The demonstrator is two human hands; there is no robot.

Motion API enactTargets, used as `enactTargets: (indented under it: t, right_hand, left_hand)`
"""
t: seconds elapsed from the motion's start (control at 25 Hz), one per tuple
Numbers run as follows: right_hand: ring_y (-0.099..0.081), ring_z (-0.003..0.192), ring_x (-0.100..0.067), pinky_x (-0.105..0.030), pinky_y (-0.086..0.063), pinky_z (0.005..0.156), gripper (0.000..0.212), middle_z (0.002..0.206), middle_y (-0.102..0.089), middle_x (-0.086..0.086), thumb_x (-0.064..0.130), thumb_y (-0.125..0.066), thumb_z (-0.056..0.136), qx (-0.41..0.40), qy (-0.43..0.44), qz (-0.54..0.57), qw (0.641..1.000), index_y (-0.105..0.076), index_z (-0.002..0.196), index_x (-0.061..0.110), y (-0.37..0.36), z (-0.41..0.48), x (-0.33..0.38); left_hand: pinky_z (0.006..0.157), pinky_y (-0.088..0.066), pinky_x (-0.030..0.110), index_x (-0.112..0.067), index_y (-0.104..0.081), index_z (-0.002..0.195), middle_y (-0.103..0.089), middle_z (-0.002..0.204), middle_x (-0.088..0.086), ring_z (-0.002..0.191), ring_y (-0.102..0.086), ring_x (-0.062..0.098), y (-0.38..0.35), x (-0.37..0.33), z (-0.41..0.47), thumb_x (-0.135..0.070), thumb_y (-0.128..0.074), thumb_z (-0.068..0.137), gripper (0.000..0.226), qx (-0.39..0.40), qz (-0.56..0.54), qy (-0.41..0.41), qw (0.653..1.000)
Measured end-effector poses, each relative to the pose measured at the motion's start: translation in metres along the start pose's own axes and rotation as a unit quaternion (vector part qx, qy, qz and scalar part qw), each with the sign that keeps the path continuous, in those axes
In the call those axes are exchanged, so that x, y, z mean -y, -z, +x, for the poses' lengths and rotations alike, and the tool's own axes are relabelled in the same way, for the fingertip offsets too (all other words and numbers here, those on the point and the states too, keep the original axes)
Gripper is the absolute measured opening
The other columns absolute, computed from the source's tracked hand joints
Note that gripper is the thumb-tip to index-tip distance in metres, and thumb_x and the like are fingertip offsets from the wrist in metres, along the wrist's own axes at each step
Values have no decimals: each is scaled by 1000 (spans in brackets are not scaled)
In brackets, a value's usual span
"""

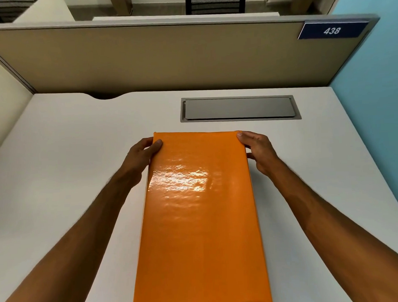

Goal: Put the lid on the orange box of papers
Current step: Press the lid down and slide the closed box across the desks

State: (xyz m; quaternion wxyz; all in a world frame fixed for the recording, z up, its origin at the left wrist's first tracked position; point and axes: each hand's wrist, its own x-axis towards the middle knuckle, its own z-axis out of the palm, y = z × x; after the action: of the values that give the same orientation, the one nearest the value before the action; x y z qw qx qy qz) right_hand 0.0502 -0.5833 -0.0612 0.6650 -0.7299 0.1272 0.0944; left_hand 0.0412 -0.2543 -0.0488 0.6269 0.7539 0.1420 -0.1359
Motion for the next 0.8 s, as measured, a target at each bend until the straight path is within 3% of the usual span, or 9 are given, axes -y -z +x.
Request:
enactTargets:
  t: [0.2, 0.44, 0.68, 0.8]
  right_hand:
    - [-66, 99, -16, -29, -55, 71, 40, 113, -68, -1, 33, -57, 97, -23, 9, -12, 1000, -60, 132, 14, -3, -2, -3]
    - [-69, 96, -30, -50, -57, 88, 48, 107, -71, -13, 51, -51, 96, -81, -7, -98, 992, -66, 114, 9, -11, -18, -3]
    - [-65, 104, -26, -46, -57, 86, 51, 126, -65, -7, 47, -58, 93, -57, -8, -103, 993, -55, 135, 17, -8, -70, -19]
    - [-65, 102, -23, -38, -55, 79, 52, 124, -63, -3, 43, -62, 92, -43, -12, -82, 996, -52, 139, 21, -7, -104, -28]
  left_hand:
    - [97, -50, 42, -14, -54, 141, -62, 136, 9, 118, -61, 27, -1, -1, -5, -38, -58, 95, 52, -8, 14, -21, 1000]
    - [105, -46, 55, -20, -45, 148, -60, 140, 14, 122, -60, 33, -9, -6, -29, -46, -53, 96, 59, -48, 95, -41, 993]
    - [98, -51, 56, -29, -34, 153, -63, 136, 10, 116, -64, 32, 3, 23, -86, -44, -53, 97, 62, 14, 64, -36, 997]
    - [86, -56, 47, -33, -32, 153, -63, 134, 5, 117, -63, 30, 8, 41, -118, -41, -52, 97, 60, 42, 31, -27, 998]
